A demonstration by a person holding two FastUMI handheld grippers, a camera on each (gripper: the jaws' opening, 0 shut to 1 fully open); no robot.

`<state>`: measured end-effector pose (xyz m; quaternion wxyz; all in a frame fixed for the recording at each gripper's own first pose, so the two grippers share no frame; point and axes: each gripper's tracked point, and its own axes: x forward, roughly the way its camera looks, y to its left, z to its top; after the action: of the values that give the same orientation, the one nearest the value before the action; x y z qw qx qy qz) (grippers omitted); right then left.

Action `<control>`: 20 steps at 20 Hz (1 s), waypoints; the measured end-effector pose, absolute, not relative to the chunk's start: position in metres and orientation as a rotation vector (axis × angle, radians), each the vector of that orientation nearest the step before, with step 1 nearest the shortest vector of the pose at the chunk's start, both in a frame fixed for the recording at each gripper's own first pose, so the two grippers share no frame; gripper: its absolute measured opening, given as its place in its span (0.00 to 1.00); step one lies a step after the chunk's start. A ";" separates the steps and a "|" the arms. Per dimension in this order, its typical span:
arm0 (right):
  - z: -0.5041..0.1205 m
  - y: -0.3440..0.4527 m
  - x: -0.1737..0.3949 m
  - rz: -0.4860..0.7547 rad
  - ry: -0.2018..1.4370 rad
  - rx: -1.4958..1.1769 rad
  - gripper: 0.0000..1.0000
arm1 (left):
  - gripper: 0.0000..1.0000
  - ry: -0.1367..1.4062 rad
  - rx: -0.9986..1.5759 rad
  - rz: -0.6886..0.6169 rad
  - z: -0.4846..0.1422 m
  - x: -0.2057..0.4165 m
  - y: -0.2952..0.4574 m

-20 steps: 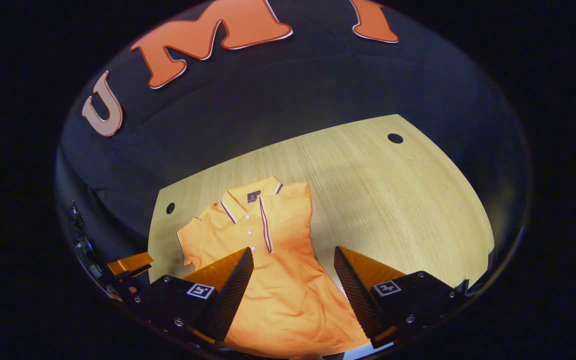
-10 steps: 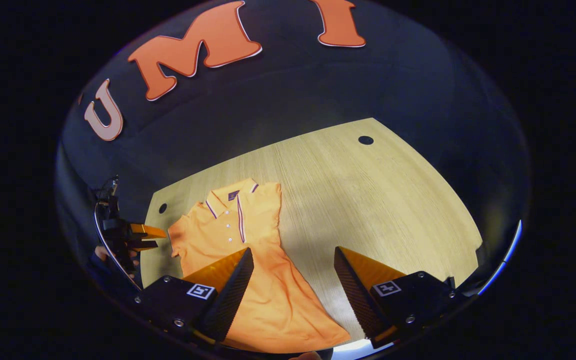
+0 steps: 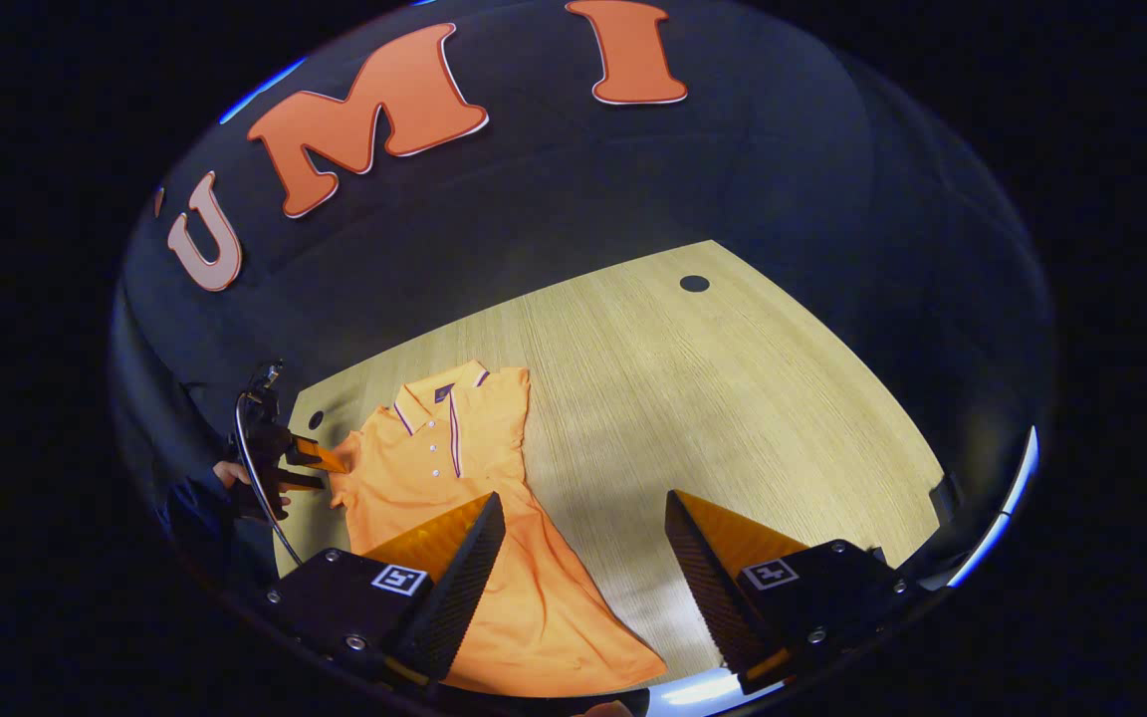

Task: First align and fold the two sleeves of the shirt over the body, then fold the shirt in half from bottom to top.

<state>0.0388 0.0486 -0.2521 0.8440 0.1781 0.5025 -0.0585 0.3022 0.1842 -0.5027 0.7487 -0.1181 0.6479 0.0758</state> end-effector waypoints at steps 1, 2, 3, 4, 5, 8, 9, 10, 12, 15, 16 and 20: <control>-0.253 0.046 0.037 -0.122 1.058 0.374 0.99 | 0.98 1.403 -0.238 0.170 -0.504 0.307 0.185; -0.255 0.044 0.036 -0.118 1.057 0.371 0.99 | 0.96 1.409 -0.214 0.173 -0.505 0.308 0.187; -0.257 0.041 0.034 -0.119 1.060 0.368 0.99 | 0.96 1.425 -0.182 0.201 -0.507 0.306 0.189; -0.260 0.041 0.032 -0.118 1.071 0.374 0.99 | 0.94 1.415 -0.179 0.200 -0.502 0.308 0.186; -0.262 0.040 0.031 -0.120 1.074 0.383 0.99 | 0.97 1.429 -0.171 0.189 -0.506 0.306 0.185; -0.268 0.040 0.031 -0.118 1.078 0.413 0.99 | 0.61 1.420 -0.163 0.119 -0.504 0.308 0.175; -0.272 0.041 0.030 -0.119 1.081 0.425 0.99 | 0.35 1.429 -0.173 0.094 -0.506 0.304 0.168; -0.276 0.044 0.031 -0.108 1.086 0.441 0.99 | 0.10 1.409 -0.142 0.059 -0.506 0.305 0.167; -0.280 0.046 0.029 -0.101 1.099 0.453 0.99 | 0.10 1.384 -0.103 0.015 -0.502 0.303 0.165; -0.276 0.044 0.037 -0.095 1.084 0.450 0.99 | 0.10 1.310 -0.118 -0.017 -0.484 0.314 0.159; -0.275 0.043 0.040 -0.098 1.080 0.450 0.99 | 0.10 1.302 -0.104 -0.031 -0.475 0.314 0.157; -0.275 0.045 0.043 -0.094 1.073 0.467 0.99 | 0.10 1.258 -0.057 -0.084 -0.452 0.324 0.135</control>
<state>0.0434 0.0449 -0.2745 0.8326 0.2202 0.5062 -0.0444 0.3239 0.1348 -0.4524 0.8075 -0.0265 0.5880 -0.0392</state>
